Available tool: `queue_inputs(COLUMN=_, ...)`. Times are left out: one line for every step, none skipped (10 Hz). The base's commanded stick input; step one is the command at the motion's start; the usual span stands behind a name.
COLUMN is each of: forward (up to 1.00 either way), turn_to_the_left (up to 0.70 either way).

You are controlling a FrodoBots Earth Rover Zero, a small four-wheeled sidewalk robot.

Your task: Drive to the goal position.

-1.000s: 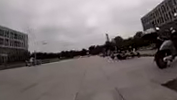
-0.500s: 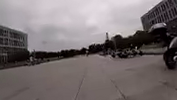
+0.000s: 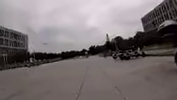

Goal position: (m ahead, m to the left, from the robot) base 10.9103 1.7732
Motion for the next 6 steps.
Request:
queue_inputs(forward=0.7, turn_to_the_left=0.01)
queue_inputs(forward=0.7, turn_to_the_left=0.01)
queue_inputs(forward=0.7, turn_to_the_left=0.01)
queue_inputs(forward=0.7, turn_to_the_left=0.01)
queue_inputs(forward=0.7, turn_to_the_left=0.01)
queue_inputs(forward=0.7, turn_to_the_left=0.01)
